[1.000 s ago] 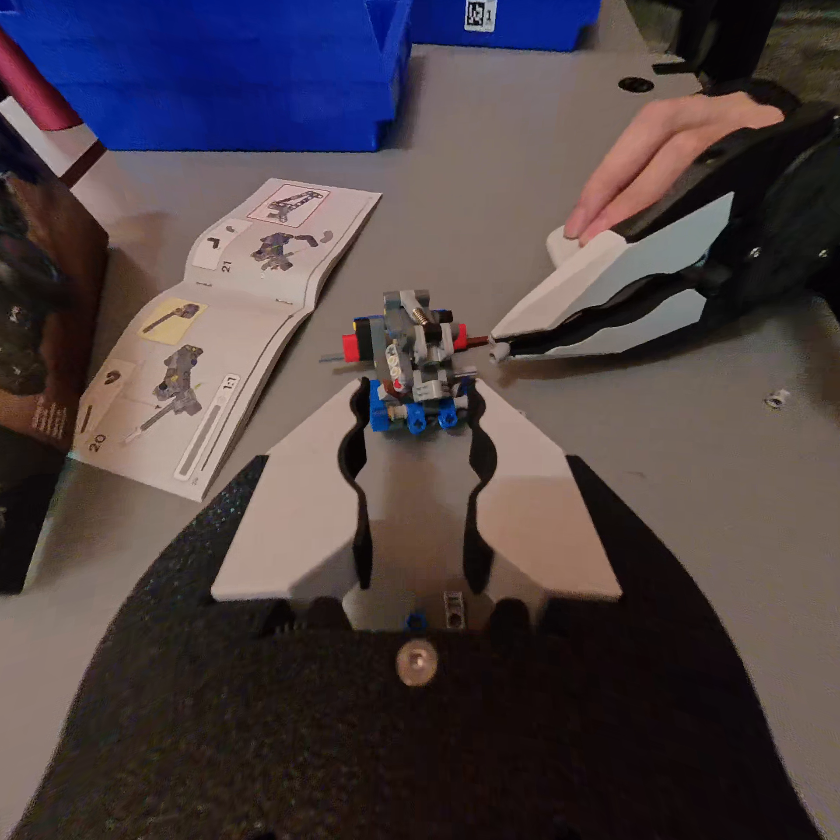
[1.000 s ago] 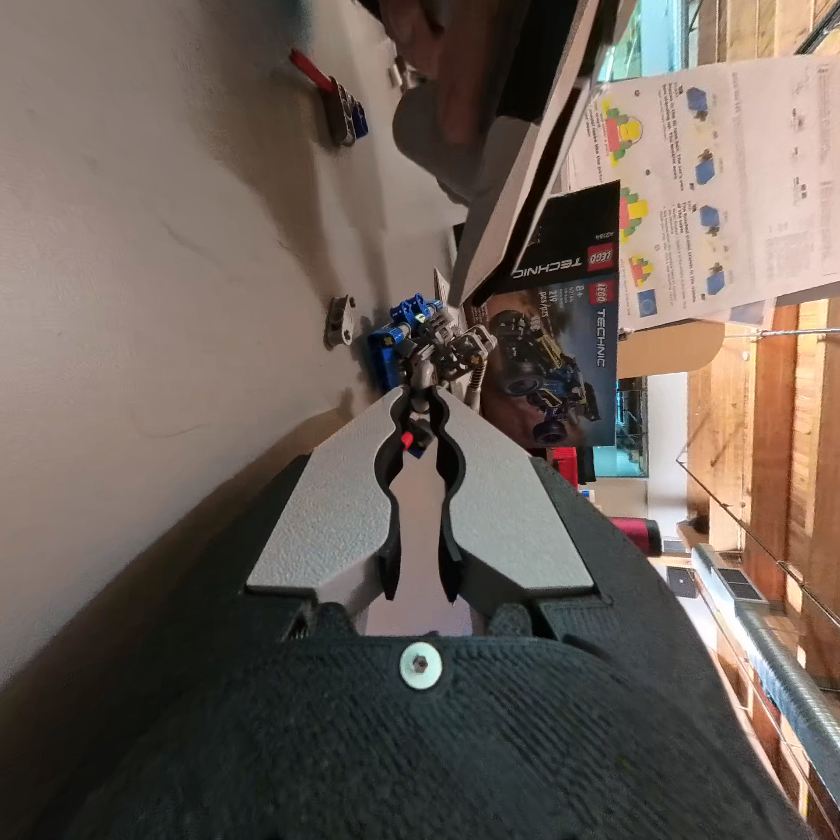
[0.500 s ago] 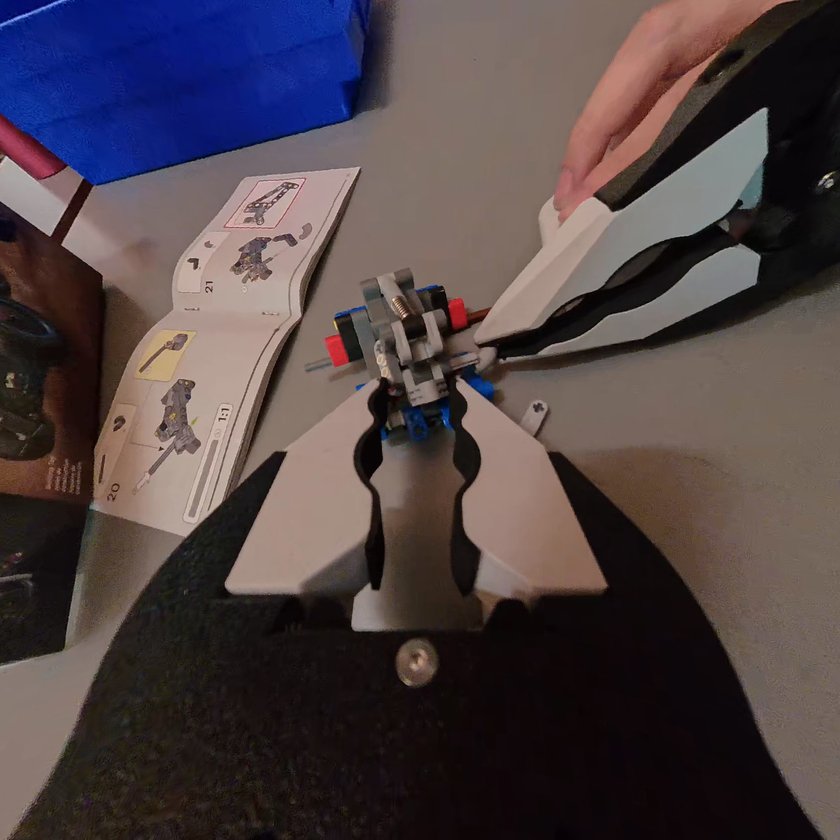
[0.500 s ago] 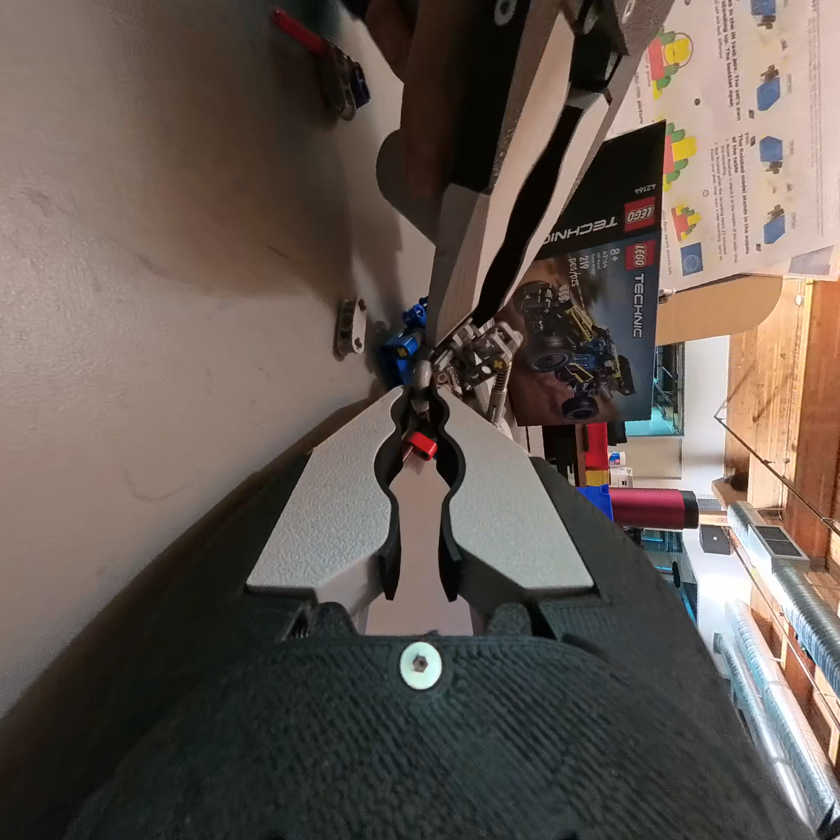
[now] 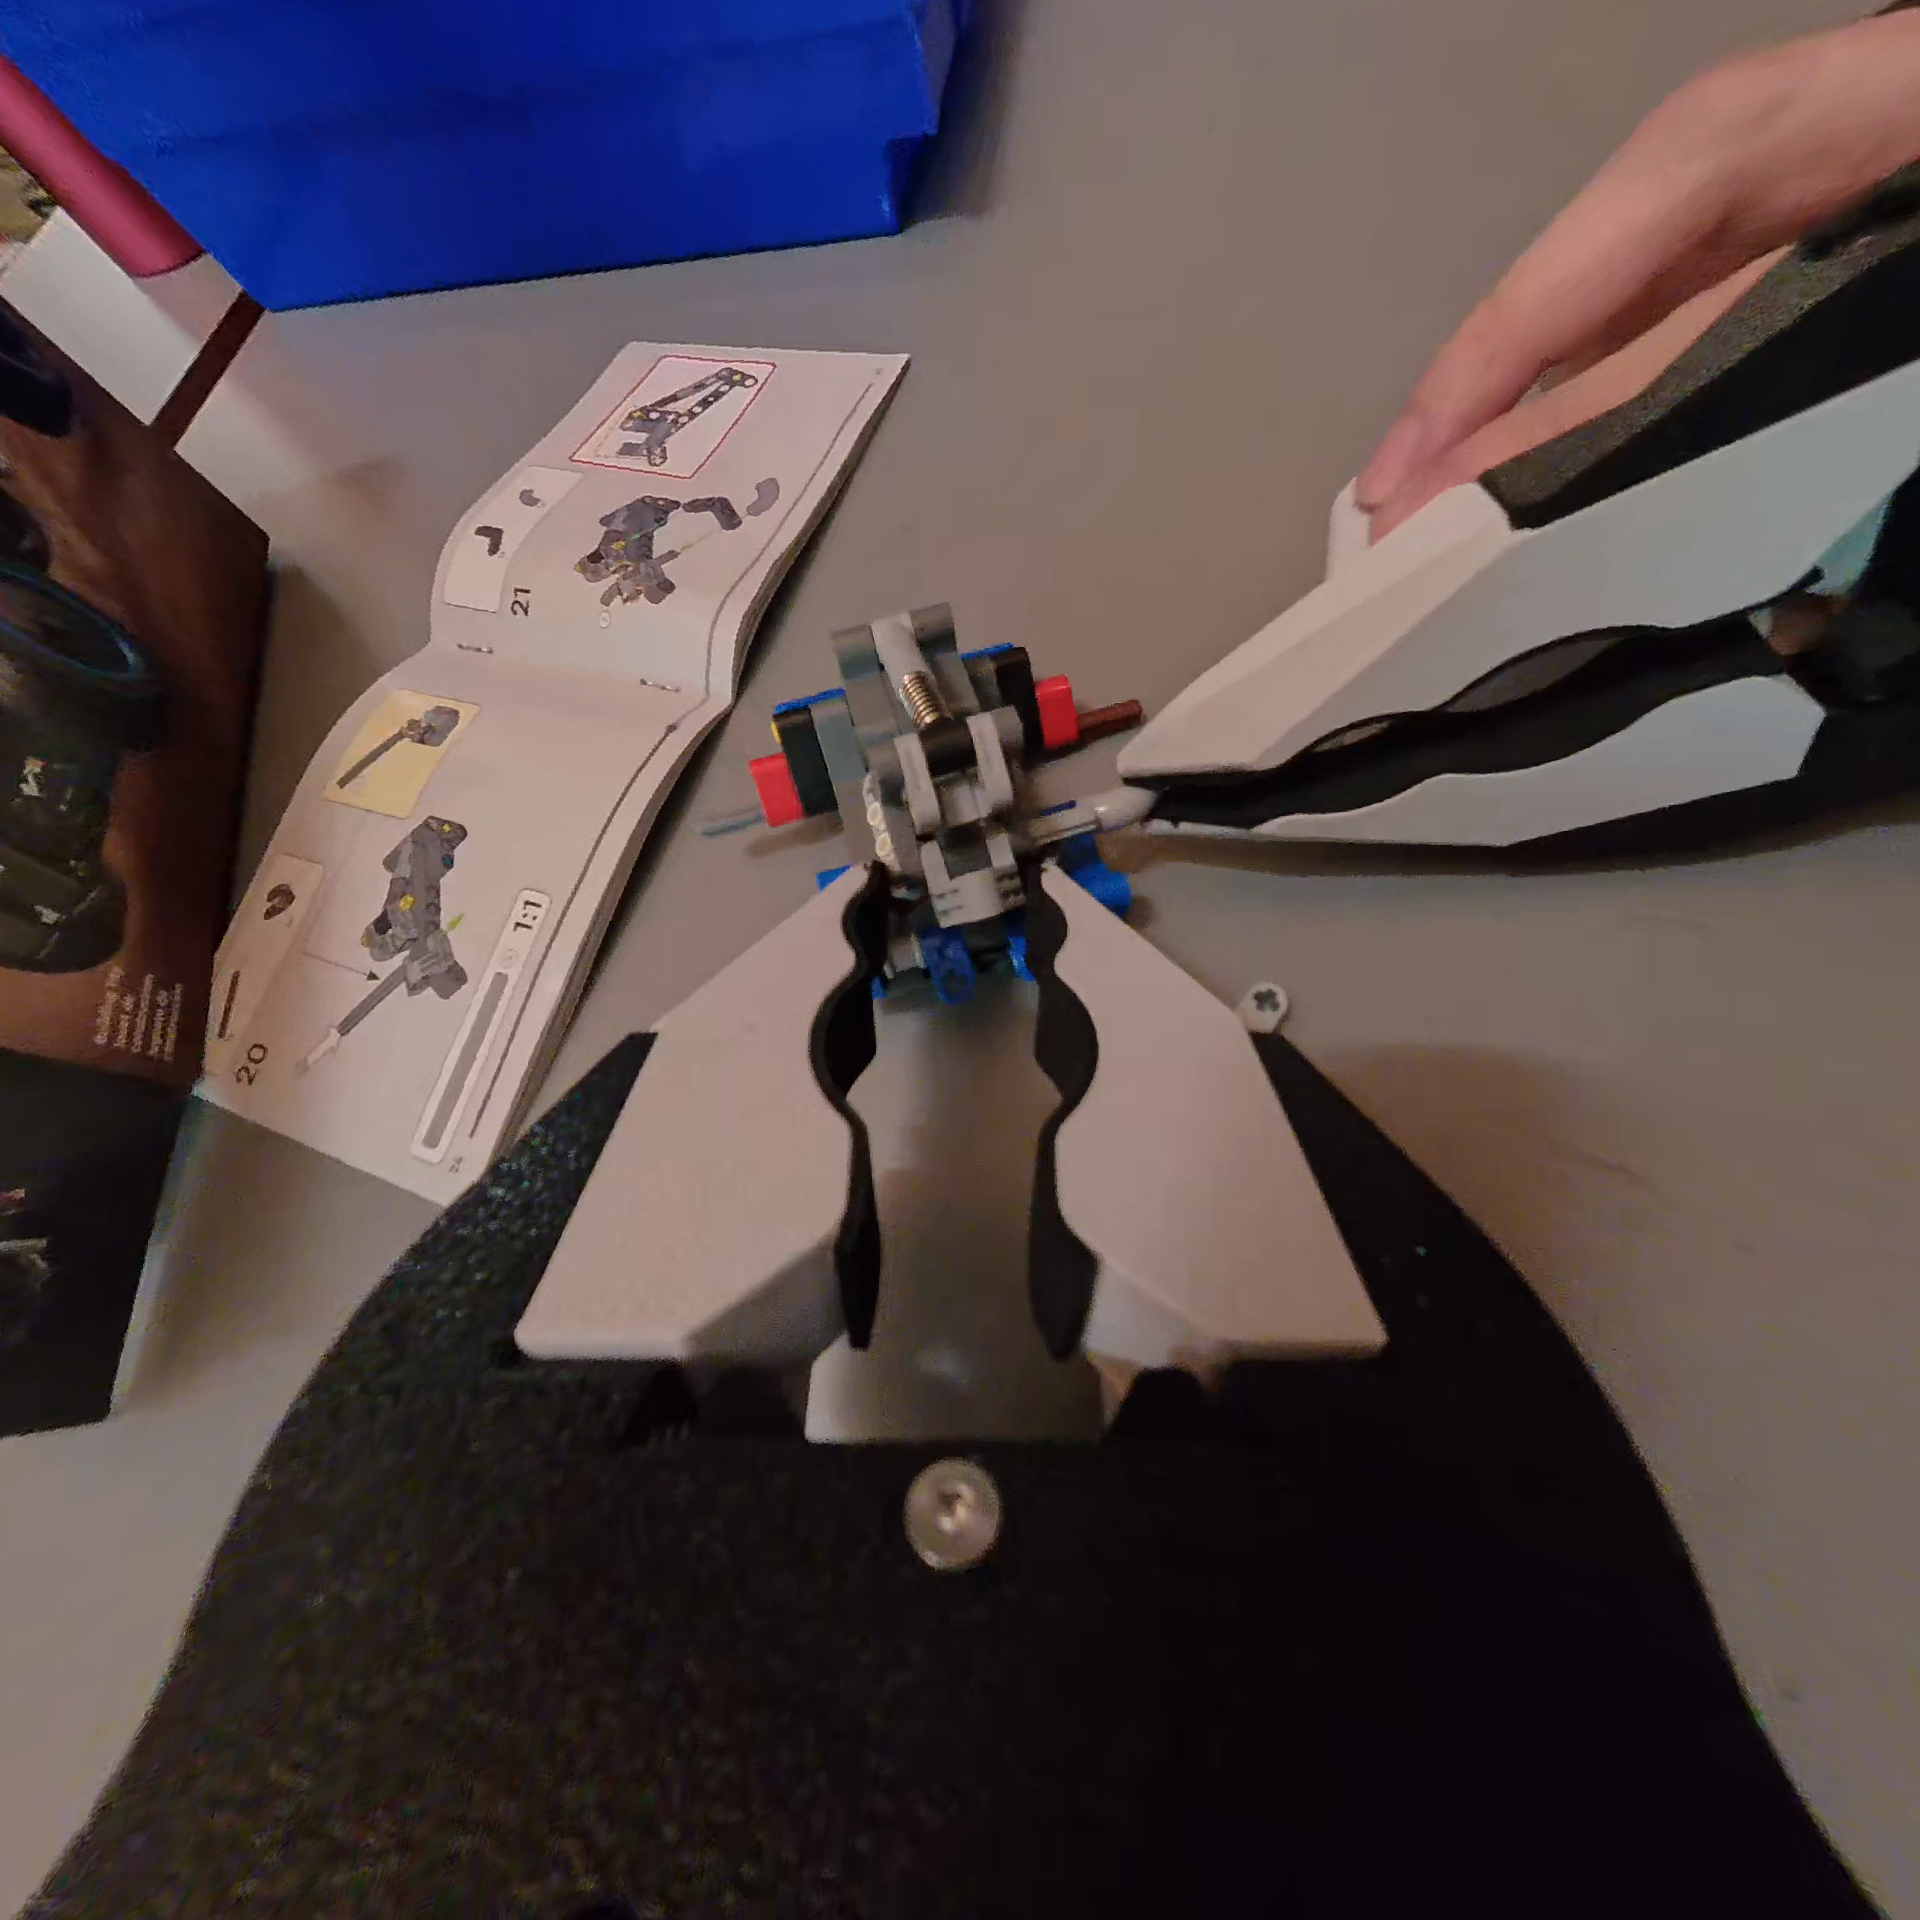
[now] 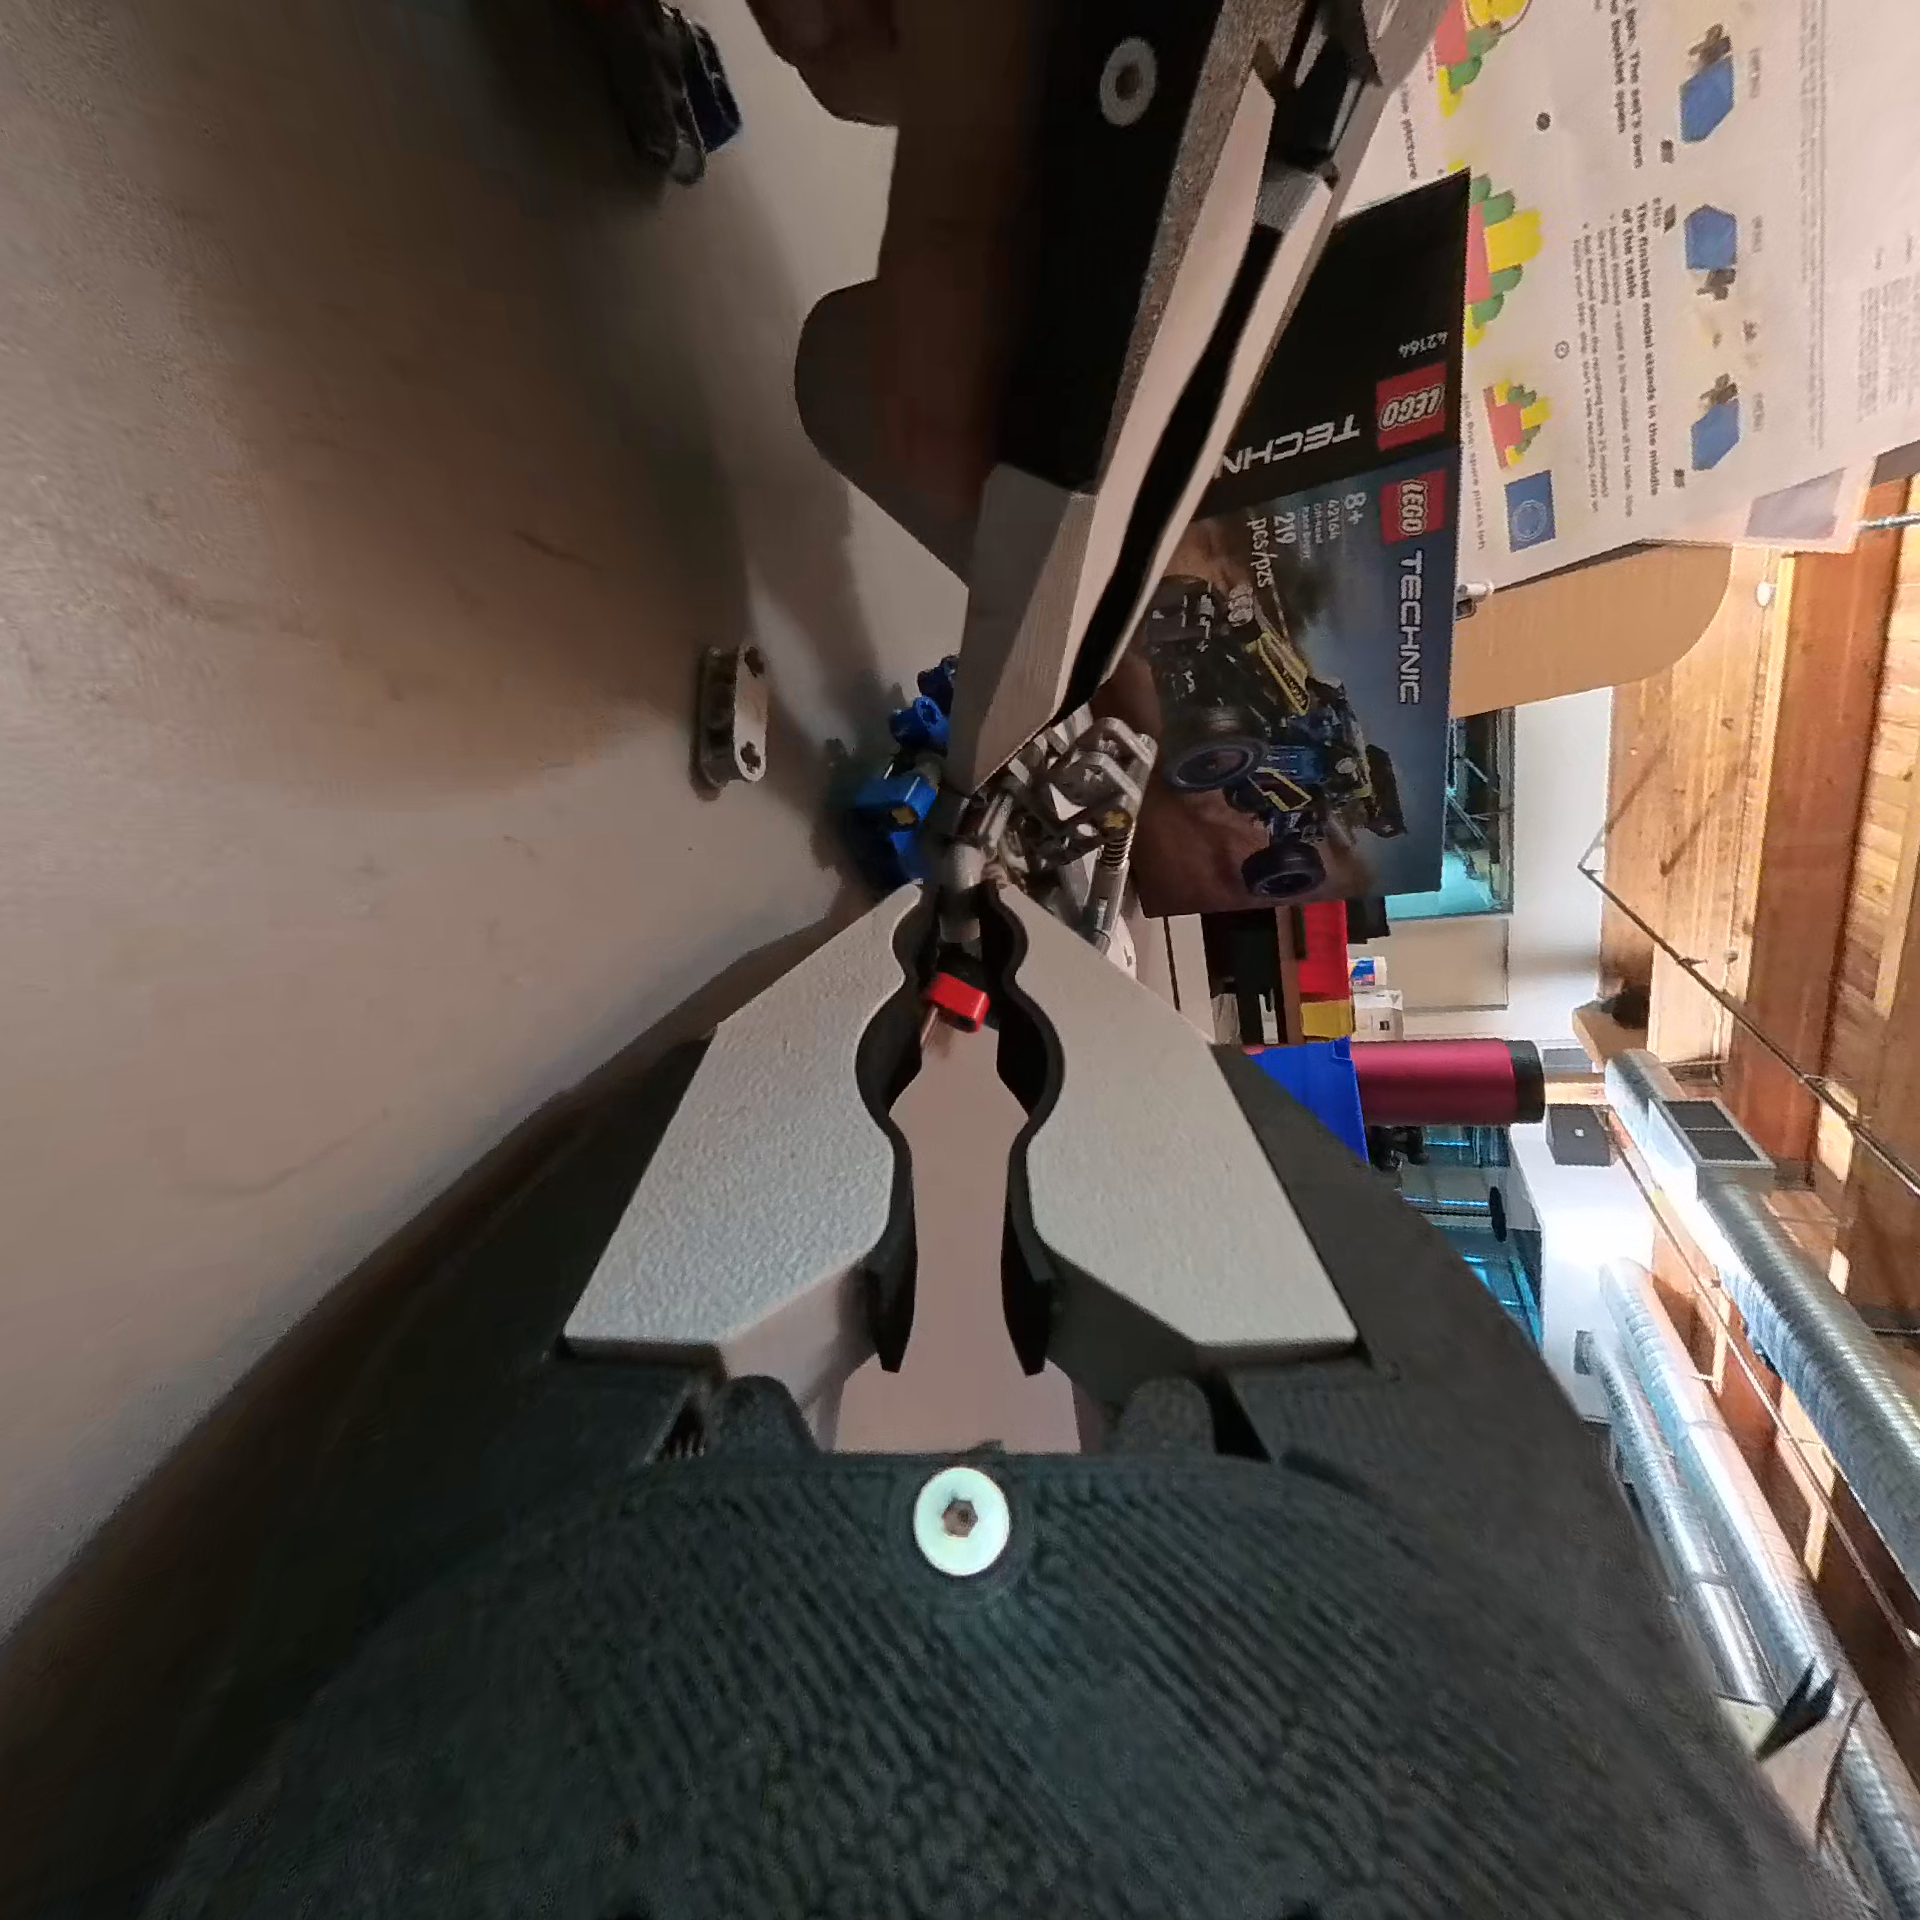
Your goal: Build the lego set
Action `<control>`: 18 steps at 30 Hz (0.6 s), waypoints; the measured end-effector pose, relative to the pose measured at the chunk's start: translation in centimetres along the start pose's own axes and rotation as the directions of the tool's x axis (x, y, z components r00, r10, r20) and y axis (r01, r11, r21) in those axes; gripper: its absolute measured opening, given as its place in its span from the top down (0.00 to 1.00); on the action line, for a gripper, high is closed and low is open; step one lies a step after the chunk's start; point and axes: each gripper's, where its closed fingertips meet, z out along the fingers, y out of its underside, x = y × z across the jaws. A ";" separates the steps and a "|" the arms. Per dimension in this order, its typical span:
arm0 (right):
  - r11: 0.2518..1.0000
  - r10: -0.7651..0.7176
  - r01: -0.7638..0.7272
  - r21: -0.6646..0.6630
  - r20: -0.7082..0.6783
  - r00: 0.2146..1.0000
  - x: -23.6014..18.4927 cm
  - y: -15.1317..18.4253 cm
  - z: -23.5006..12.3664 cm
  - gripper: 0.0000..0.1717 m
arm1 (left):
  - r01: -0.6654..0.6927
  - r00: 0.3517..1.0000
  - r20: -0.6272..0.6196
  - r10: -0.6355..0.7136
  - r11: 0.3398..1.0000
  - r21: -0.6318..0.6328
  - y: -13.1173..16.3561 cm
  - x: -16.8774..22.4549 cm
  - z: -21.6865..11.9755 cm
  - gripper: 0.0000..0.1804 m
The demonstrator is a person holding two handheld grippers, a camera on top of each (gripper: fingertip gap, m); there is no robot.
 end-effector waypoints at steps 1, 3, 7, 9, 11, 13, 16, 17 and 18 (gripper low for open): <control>1.000 0.003 -0.003 0.003 -0.001 1.000 0.0 0.0 0.0 0.97 | -0.003 1.000 -0.008 0.003 1.000 -0.008 0.0 0.0 0.0 0.88; 1.000 0.009 -0.008 0.012 -0.025 1.000 0.5 0.0 -0.1 0.97 | -0.024 1.000 0.002 0.024 1.000 -0.015 0.0 -0.3 0.1 0.88; 0.999 -0.025 0.026 0.033 -0.023 0.999 0.4 -0.2 -0.1 0.97 | -0.051 0.999 0.007 0.051 0.998 -0.022 -0.1 -0.6 0.4 0.88; 0.998 -0.049 0.050 0.040 -0.015 0.999 0.2 -0.3 0.0 0.97 | -0.053 0.999 -0.006 0.053 0.998 -0.022 -0.1 -0.7 0.4 0.88; 0.996 -0.066 0.067 0.054 -0.035 0.997 0.5 -0.4 -0.1 0.97 | -0.076 0.997 -0.016 0.076 0.997 -0.023 0.0 -0.8 0.5 0.88; 0.996 -0.064 0.065 0.061 -0.017 0.998 0.2 -0.3 0.1 0.97 | -0.067 0.997 -0.033 0.067 0.998 -0.019 -0.1 -0.8 0.5 0.88; 0.995 -0.076 0.077 0.066 -0.027 0.997 0.4 -0.3 0.2 0.97 | -0.053 0.997 -0.065 0.052 0.999 -0.014 -0.1 -0.8 0.5 0.87; 0.995 -0.076 0.077 0.066 -0.028 0.997 0.5 -0.2 0.3 0.97 | -0.045 0.996 -0.072 0.044 0.999 -0.013 -0.1 -0.8 0.5 0.88; 0.994 -0.080 0.082 0.066 -0.030 0.996 0.5 -0.2 0.3 0.97 | -0.035 0.996 -0.078 0.034 0.999 -0.011 -0.1 -0.9 0.4 0.88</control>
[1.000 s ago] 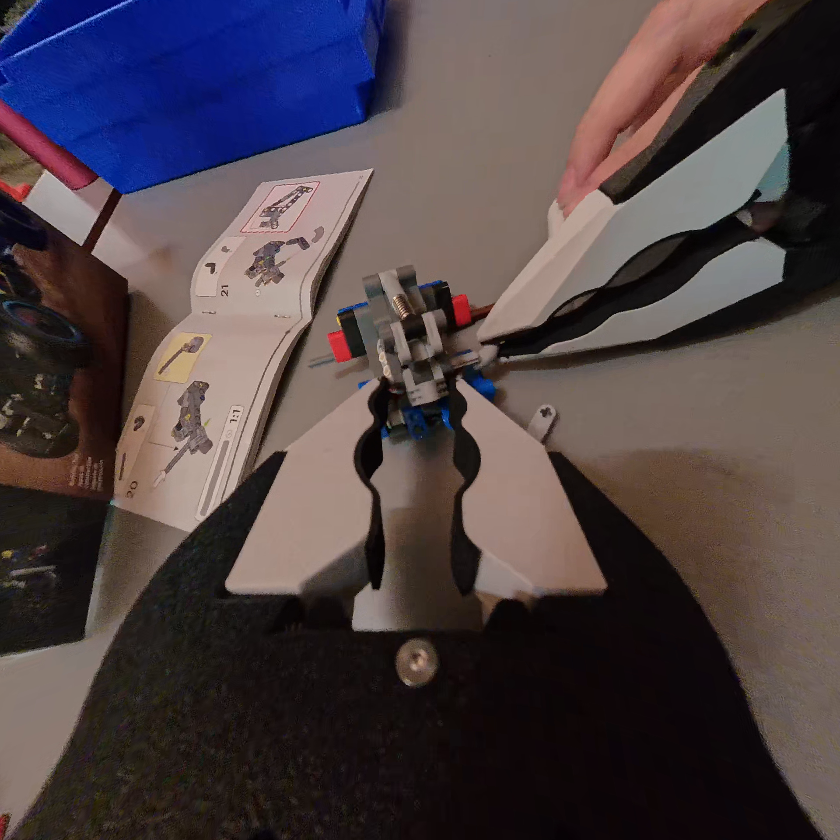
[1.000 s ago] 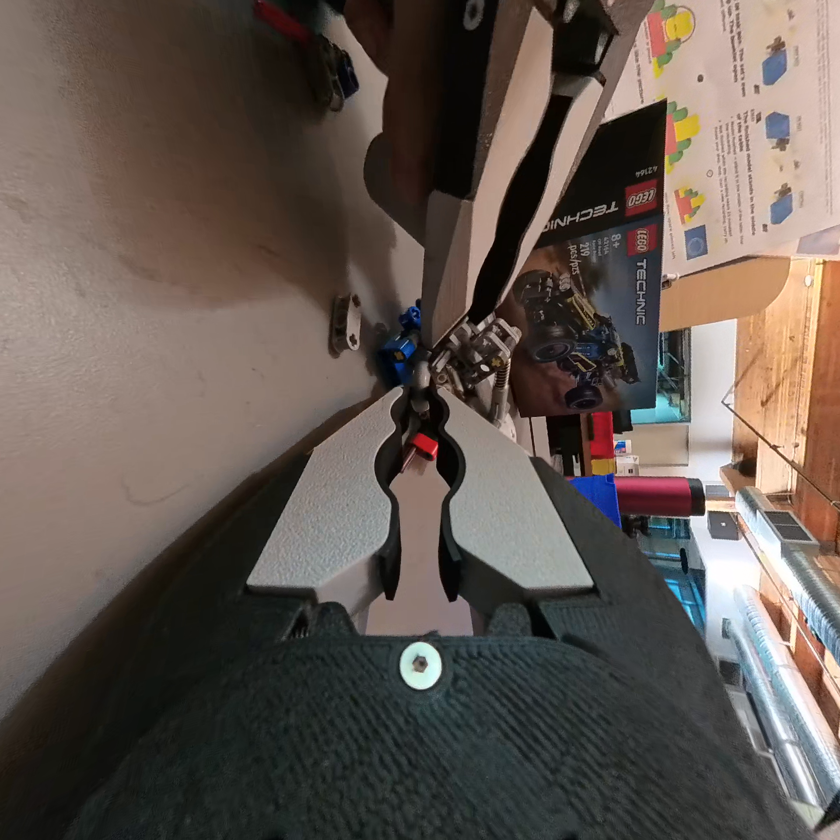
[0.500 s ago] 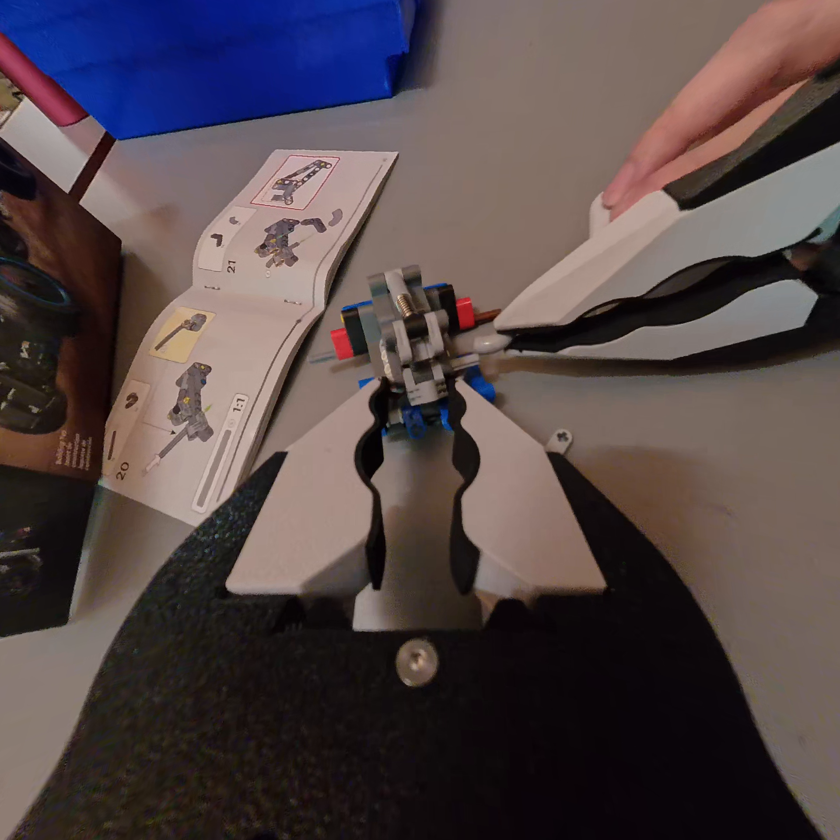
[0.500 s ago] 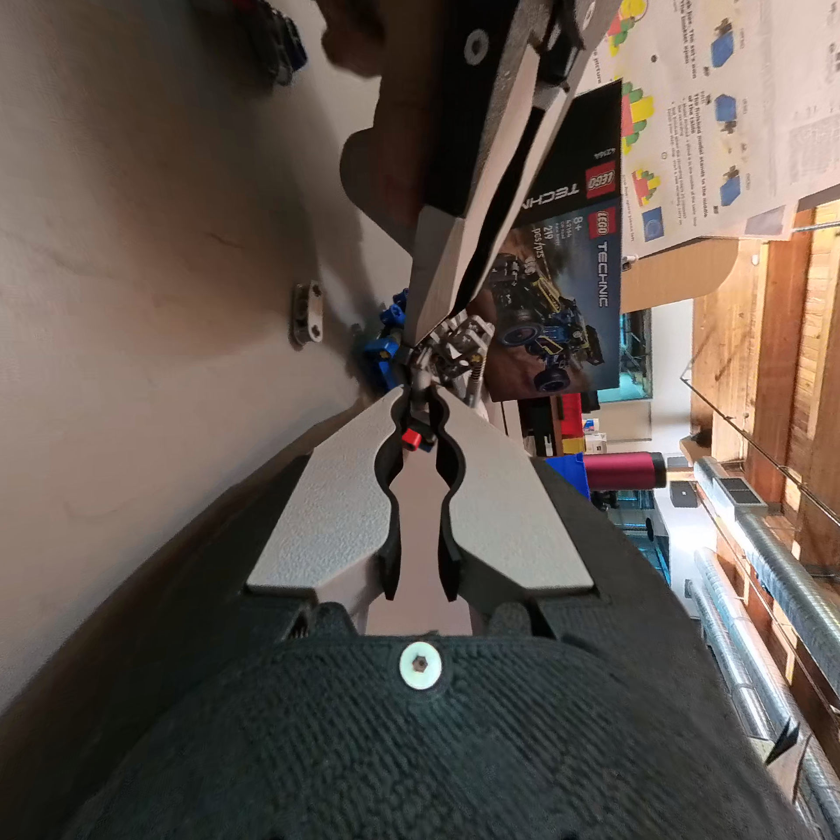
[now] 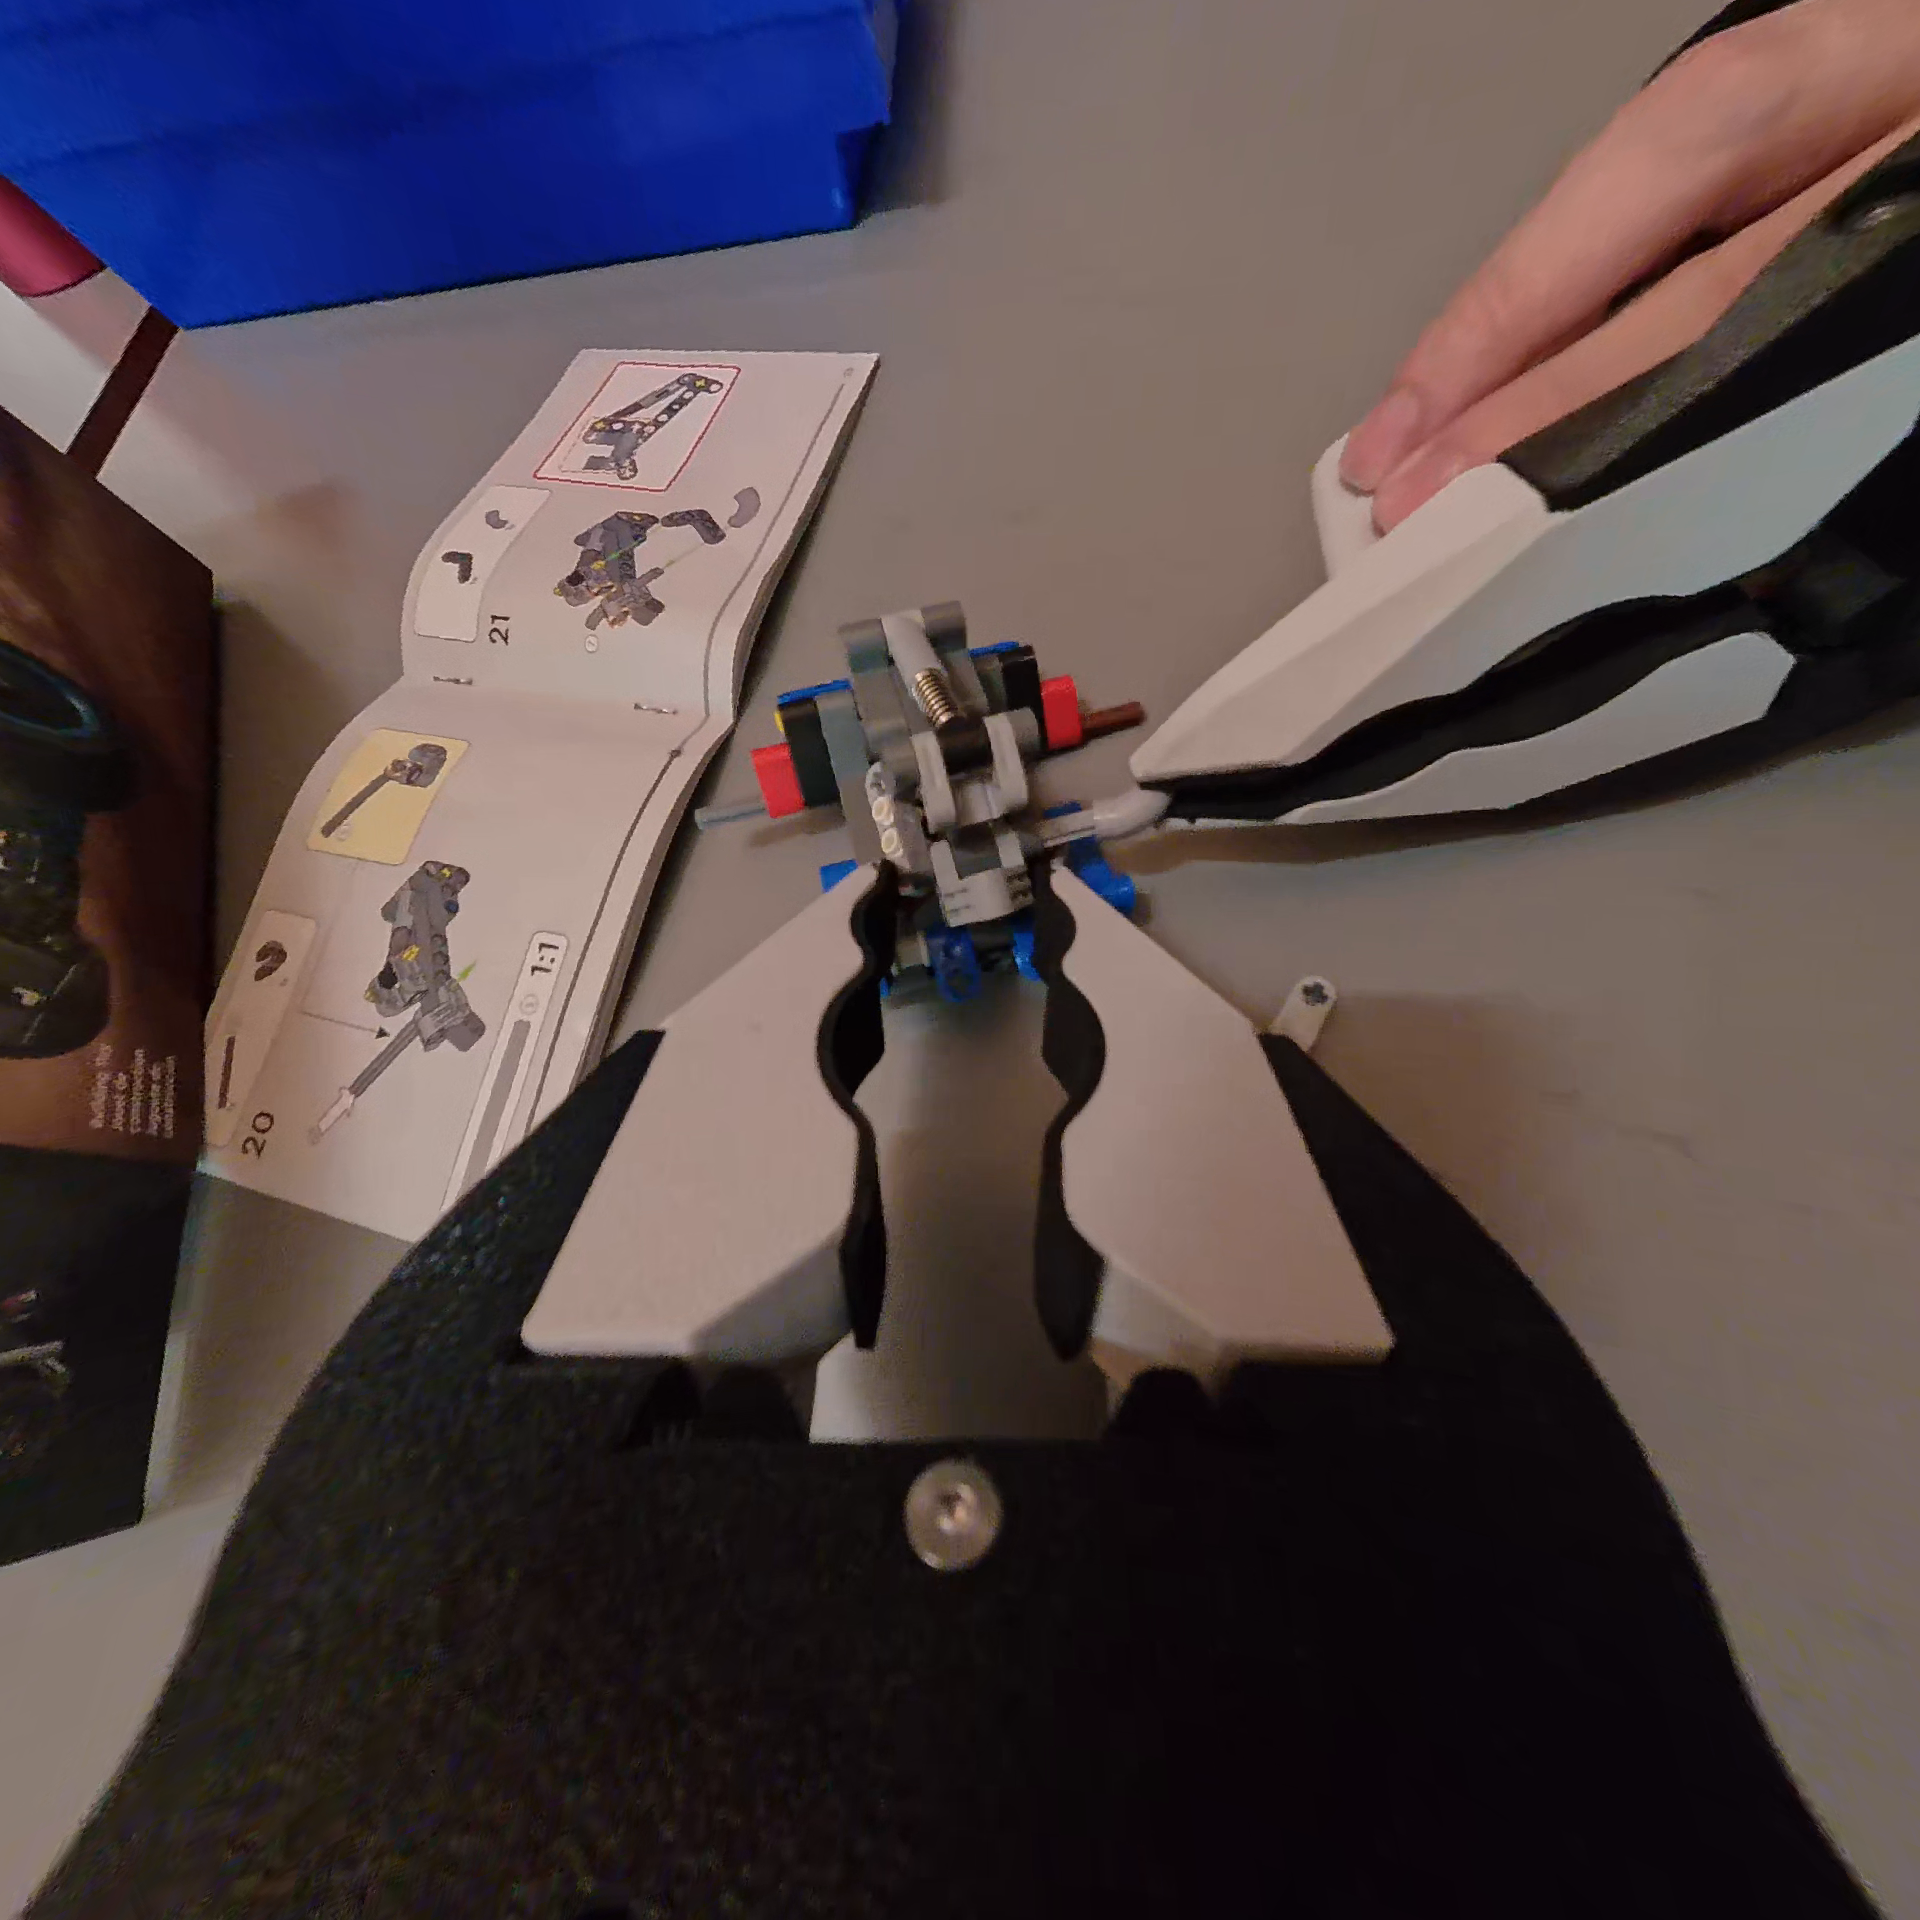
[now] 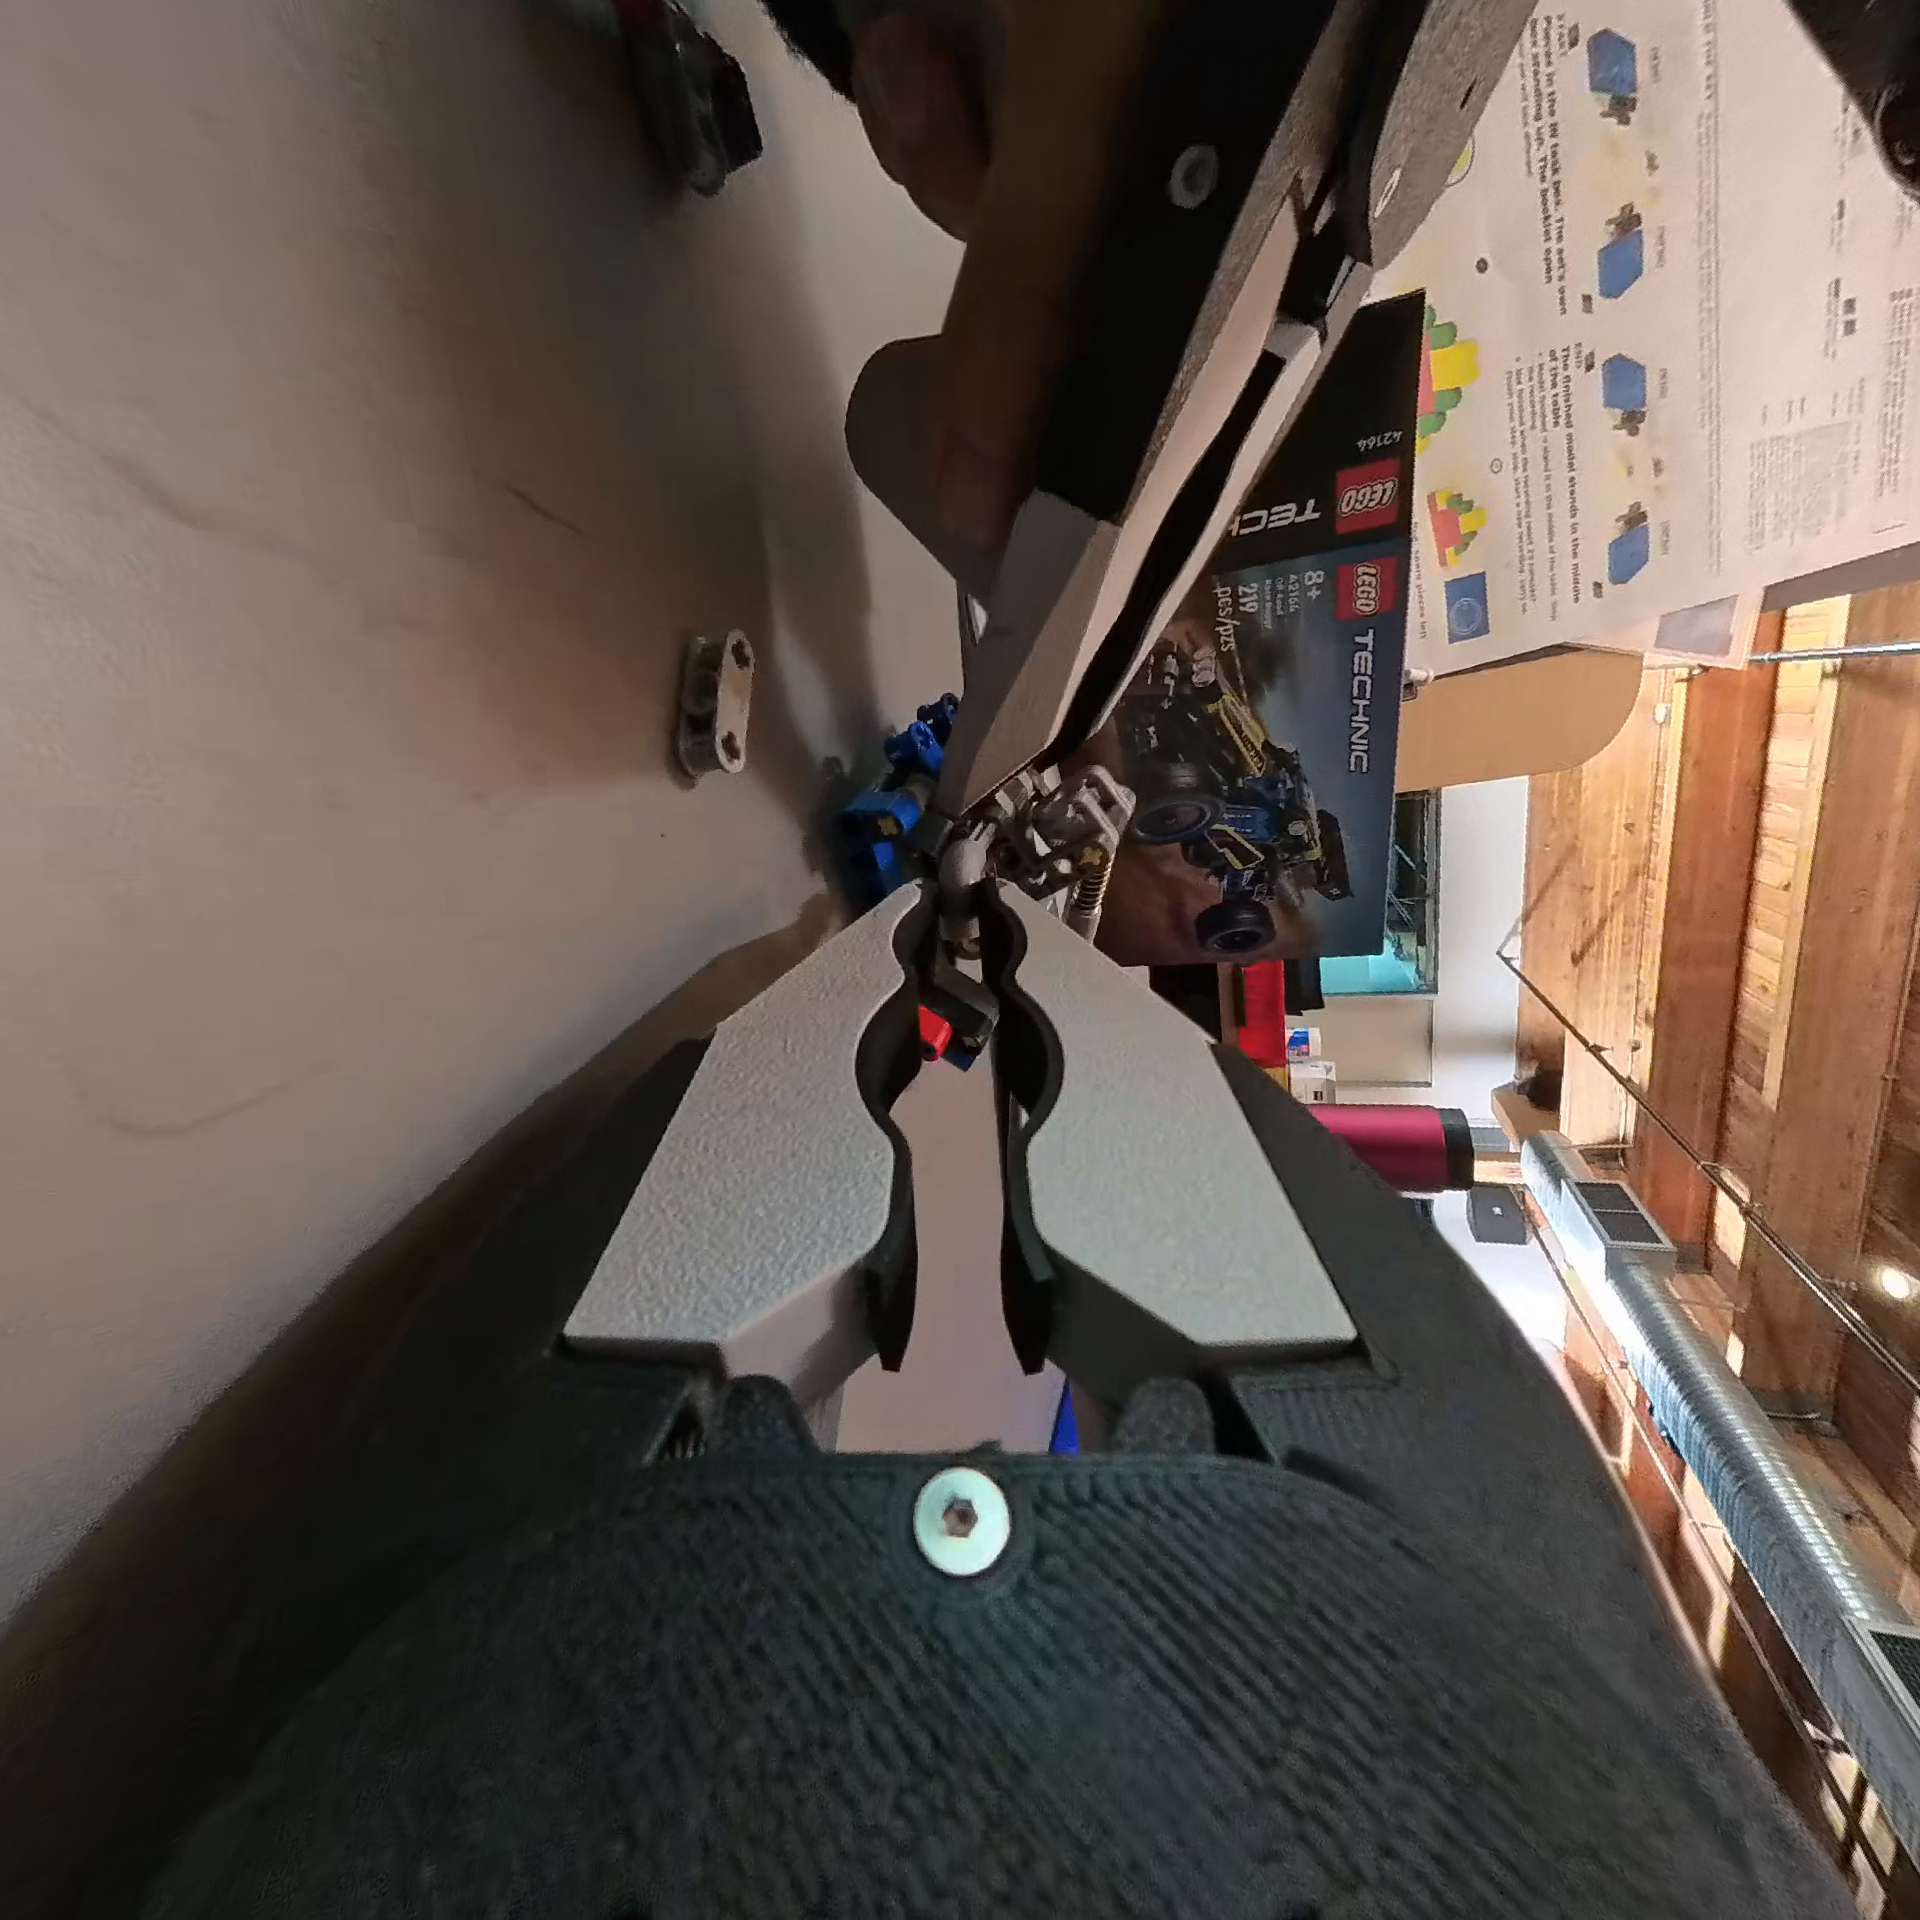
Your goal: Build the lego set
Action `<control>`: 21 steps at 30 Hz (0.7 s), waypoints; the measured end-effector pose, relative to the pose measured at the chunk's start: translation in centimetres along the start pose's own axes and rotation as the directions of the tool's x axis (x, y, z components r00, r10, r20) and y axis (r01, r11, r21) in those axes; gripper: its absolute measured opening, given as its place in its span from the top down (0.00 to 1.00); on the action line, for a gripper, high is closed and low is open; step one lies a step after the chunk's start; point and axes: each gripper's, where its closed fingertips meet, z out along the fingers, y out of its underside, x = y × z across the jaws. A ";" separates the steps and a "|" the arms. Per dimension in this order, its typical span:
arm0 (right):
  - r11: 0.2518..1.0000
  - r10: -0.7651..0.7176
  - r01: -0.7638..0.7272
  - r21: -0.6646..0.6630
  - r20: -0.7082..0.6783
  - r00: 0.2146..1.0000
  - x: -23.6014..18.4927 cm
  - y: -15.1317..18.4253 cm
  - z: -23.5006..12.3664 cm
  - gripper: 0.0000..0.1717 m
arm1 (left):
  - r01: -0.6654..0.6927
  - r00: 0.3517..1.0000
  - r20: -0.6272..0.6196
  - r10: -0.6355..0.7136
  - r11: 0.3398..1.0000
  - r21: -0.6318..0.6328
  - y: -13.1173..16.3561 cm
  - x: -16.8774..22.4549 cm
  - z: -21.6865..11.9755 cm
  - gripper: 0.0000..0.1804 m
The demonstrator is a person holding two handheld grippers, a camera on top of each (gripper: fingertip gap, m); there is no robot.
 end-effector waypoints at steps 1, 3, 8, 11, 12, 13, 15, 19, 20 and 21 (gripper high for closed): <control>1.000 -0.002 0.002 0.005 0.001 1.000 0.0 -0.1 0.0 0.97 | 0.007 1.000 -0.004 -0.007 1.000 0.003 0.0 0.0 0.0 0.88; 1.000 -0.005 0.004 0.017 0.005 1.000 -0.1 -0.1 0.0 0.97 | -0.004 1.000 -0.008 0.004 1.000 0.002 0.0 0.1 0.0 0.88; 1.000 -0.003 0.003 0.013 0.004 1.000 -0.1 0.0 0.0 0.97 | 0.004 1.000 -0.015 -0.004 1.000 -0.004 0.0 0.1 0.1 0.88; 1.000 -0.011 0.011 0.011 0.006 1.000 -0.2 0.1 0.1 0.97 | -0.016 1.000 -0.014 0.016 1.000 0.000 0.0 0.1 0.1 0.88; 1.000 -0.014 0.014 0.010 0.007 1.000 -0.2 0.1 0.2 0.97 | -0.019 1.000 -0.010 0.020 1.000 0.002 0.0 0.1 0.1 0.89; 1.000 -0.015 0.015 0.009 0.007 1.000 -0.2 0.2 0.2 0.97 | -0.020 1.000 -0.006 0.020 1.000 0.002 0.0 0.1 0.1 0.89; 1.000 -0.015 0.015 0.012 0.009 1.000 -0.2 0.2 0.2 0.97 | -0.027 1.000 -0.002 0.027 1.000 0.004 0.0 0.1 0.2 0.88; 0.999 -0.032 0.032 -0.004 0.032 0.999 -0.7 0.7 0.1 0.97 | -0.036 0.999 -0.017 0.036 0.999 0.007 0.0 0.3 0.2 0.88; 0.999 -0.045 0.045 -0.002 0.032 0.998 -0.8 0.6 0.1 0.97 | -0.034 0.999 -0.020 0.034 0.999 0.009 -0.1 0.3 0.2 0.88; 0.999 -0.048 0.048 -0.002 0.034 0.998 -0.8 0.6 0.2 0.97 | -0.034 0.999 -0.019 0.034 0.999 0.009 -0.1 0.3 0.2 0.88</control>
